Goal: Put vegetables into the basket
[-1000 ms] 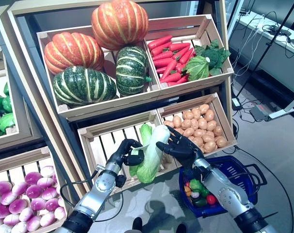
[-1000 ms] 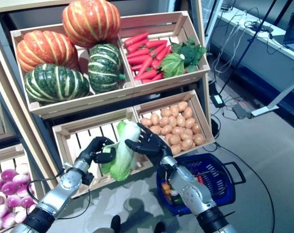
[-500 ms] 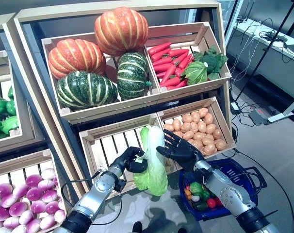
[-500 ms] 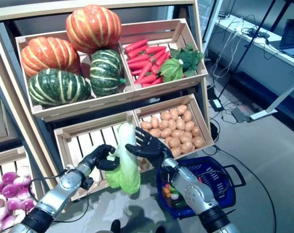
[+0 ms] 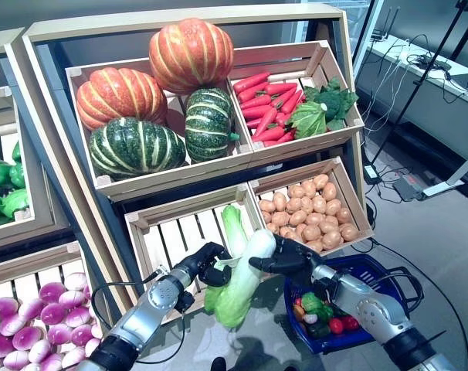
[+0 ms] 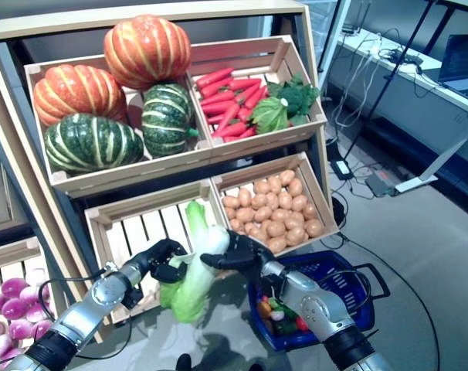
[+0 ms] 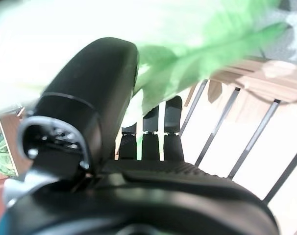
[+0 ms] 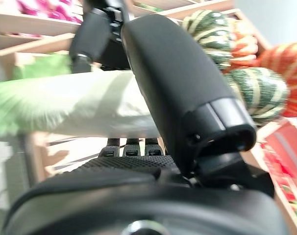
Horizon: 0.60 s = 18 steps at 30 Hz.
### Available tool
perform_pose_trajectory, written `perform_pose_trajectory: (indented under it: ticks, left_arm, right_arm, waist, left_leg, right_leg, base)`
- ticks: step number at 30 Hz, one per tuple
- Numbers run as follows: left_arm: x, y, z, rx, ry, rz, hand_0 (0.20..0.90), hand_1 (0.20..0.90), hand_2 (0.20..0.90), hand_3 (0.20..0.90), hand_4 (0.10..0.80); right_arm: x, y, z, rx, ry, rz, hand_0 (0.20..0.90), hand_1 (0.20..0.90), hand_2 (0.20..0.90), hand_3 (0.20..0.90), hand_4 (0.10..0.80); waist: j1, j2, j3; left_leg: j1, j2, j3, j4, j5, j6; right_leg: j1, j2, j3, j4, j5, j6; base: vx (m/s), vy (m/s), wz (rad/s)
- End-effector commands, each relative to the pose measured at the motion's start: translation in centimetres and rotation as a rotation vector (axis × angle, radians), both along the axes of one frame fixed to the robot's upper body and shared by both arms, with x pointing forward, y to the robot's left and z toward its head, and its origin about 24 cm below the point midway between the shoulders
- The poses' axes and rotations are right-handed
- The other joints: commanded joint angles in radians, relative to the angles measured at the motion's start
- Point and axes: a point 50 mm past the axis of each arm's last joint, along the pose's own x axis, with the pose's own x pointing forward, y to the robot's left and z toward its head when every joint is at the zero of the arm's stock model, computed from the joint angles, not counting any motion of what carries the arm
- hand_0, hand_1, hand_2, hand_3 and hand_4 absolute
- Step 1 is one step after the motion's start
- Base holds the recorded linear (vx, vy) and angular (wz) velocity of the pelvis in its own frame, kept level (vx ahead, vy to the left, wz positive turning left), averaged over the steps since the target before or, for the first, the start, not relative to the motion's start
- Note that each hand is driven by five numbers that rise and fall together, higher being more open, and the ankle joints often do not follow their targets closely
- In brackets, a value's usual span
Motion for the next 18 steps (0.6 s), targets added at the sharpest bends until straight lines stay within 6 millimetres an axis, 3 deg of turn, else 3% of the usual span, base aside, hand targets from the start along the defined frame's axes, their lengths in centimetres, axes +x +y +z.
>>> perform_pose_trajectory:
  ticks: [1,8,13,14,15,16,18]
  left_arm:
    - [3.3,-2.6,6.3,-0.018,-0.329,-0.151,0.300,0.300,0.300,0.300,0.400]
    - [3.4,-1.8,7.3,0.110,-0.423,-0.176,0.300,0.300,0.300,0.300,0.400]
    - [3.5,-1.8,7.5,0.101,-0.424,-0.167,0.300,0.300,0.300,0.300,0.400]
    - [3.5,-1.8,7.5,0.095,-0.418,-0.165,0.300,0.300,0.300,0.300,0.400]
    - [3.5,-1.8,7.4,0.088,-0.414,-0.162,0.300,0.300,0.300,0.300,0.400]
    - [3.4,-1.9,7.3,0.076,-0.410,-0.155,0.300,0.300,0.300,0.300,0.400]
    - [3.4,-1.9,7.2,0.061,-0.404,-0.144,0.300,0.300,0.300,0.300,0.400]
  right_arm:
    - [1.9,2.6,4.0,0.115,-0.180,0.127,0.900,0.900,0.900,0.900,0.800]
    - [1.7,1.8,3.6,0.099,-0.160,0.123,0.900,0.900,0.900,0.900,0.800]
    - [1.8,1.8,3.5,0.126,-0.148,0.104,0.900,0.900,0.900,0.900,0.800]
    - [1.7,1.9,3.5,0.131,-0.147,0.100,0.841,0.841,0.841,0.841,0.761]
    - [1.8,1.9,3.6,0.137,-0.150,0.089,0.535,0.535,0.535,0.535,0.557]
    - [1.8,1.9,3.6,0.143,-0.150,0.077,0.300,0.300,0.300,0.300,0.400]
    - [1.9,2.1,3.6,0.162,-0.146,0.060,0.300,0.300,0.300,0.300,0.400]
  waist:
    - [0.010,-0.031,-0.035]
    - [0.008,-0.031,-0.035]
    - [0.007,-0.030,-0.033]
    - [0.007,-0.030,-0.033]
    - [0.008,-0.029,-0.032]
    - [0.008,-0.028,-0.032]
    - [0.008,-0.027,-0.032]
  left_leg:
    - [0.015,-0.014,0.004,0.001,-0.079,-0.021]
    - [0.015,-0.013,0.002,0.001,-0.081,-0.018]
    - [0.015,-0.014,0.000,0.001,-0.081,-0.017]
    - [0.014,-0.014,0.000,0.001,-0.082,-0.017]
    - [0.014,-0.014,-0.001,0.001,-0.082,-0.017]
    - [0.014,-0.014,-0.001,0.001,-0.083,-0.017]
    - [0.014,-0.014,-0.003,0.001,-0.083,-0.016]
  right_leg:
    - [0.027,-0.068,0.035,0.002,0.018,0.067]
    - [0.026,-0.067,0.040,0.002,0.017,0.068]
    - [0.026,-0.066,0.043,0.002,0.016,0.067]
    - [0.025,-0.066,0.043,0.002,0.016,0.067]
    - [0.025,-0.066,0.043,0.002,0.015,0.067]
    - [0.025,-0.067,0.043,0.002,0.015,0.067]
    - [0.025,-0.066,0.043,0.002,0.014,0.066]
  base:
    - [0.000,0.000,0.00]
    - [0.006,0.001,-0.03]
    - [0.005,0.000,-0.02]
    - [0.000,0.000,0.00]
    - [0.000,0.000,0.00]
    - [0.000,0.000,0.00]
    - [0.000,0.000,0.00]
